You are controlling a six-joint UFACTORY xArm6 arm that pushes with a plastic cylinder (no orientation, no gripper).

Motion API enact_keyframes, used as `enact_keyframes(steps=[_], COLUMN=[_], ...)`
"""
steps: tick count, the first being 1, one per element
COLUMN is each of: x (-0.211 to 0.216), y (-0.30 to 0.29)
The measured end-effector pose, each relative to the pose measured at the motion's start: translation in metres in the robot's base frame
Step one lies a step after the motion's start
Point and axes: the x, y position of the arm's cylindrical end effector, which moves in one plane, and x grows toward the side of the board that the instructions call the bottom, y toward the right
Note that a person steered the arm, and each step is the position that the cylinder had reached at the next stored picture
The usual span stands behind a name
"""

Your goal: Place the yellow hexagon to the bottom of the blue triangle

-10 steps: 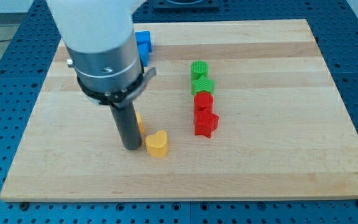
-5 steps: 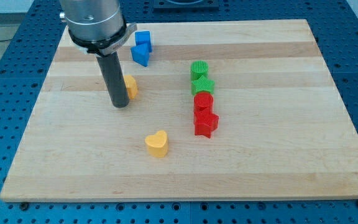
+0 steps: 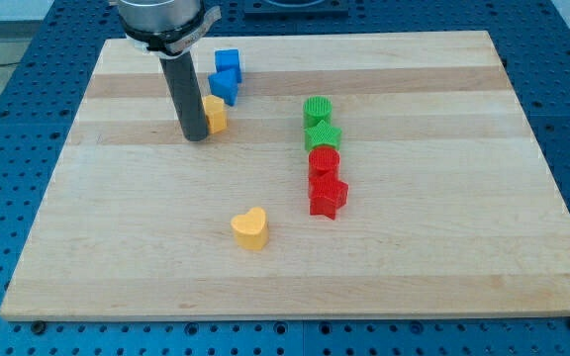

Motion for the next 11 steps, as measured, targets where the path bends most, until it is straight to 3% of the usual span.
enact_keyframes(steps=[7, 11], x=[-0.02, -0.026], y=[-0.023, -0.001])
